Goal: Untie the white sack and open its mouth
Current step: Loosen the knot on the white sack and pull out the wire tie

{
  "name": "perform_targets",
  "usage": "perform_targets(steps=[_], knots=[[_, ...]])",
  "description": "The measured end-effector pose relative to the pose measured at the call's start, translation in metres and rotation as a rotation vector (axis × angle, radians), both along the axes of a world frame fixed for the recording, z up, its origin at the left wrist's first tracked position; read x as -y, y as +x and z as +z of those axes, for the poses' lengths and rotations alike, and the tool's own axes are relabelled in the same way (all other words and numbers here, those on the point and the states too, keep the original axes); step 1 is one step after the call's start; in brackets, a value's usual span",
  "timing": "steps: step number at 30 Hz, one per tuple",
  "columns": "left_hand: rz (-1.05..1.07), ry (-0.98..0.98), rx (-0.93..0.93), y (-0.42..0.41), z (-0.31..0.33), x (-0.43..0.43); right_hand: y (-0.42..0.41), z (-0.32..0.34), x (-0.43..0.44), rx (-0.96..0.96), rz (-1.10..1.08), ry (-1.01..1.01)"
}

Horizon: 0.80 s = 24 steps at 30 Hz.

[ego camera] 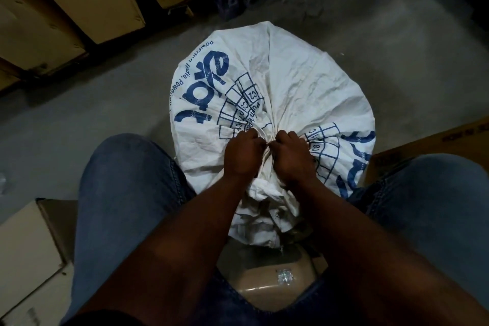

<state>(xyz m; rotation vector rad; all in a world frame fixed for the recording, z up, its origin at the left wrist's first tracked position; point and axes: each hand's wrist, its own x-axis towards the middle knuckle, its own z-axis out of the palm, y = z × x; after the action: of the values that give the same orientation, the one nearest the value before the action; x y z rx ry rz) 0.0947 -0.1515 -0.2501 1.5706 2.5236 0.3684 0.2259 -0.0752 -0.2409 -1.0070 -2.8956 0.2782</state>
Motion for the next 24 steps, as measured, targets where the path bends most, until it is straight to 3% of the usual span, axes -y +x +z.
perform_targets(steps=[5, 9, 18, 24], knots=[[-0.037, 0.064, -0.122, 0.001, -0.003, 0.003, -0.001, 0.0, 0.003, -0.014, 0.02, 0.001], [-0.078, 0.089, -0.123, 0.002, -0.012, 0.005, 0.001, -0.013, 0.001, -0.037, 0.056, -0.04], [-0.068, -0.052, -0.055, -0.003, -0.01, 0.002, -0.001, -0.014, 0.002, 0.05, -0.005, -0.136], [-0.051, -0.04, -0.056, -0.004, -0.004, 0.001, 0.0, -0.009, -0.007, -0.07, -0.11, -0.134]])
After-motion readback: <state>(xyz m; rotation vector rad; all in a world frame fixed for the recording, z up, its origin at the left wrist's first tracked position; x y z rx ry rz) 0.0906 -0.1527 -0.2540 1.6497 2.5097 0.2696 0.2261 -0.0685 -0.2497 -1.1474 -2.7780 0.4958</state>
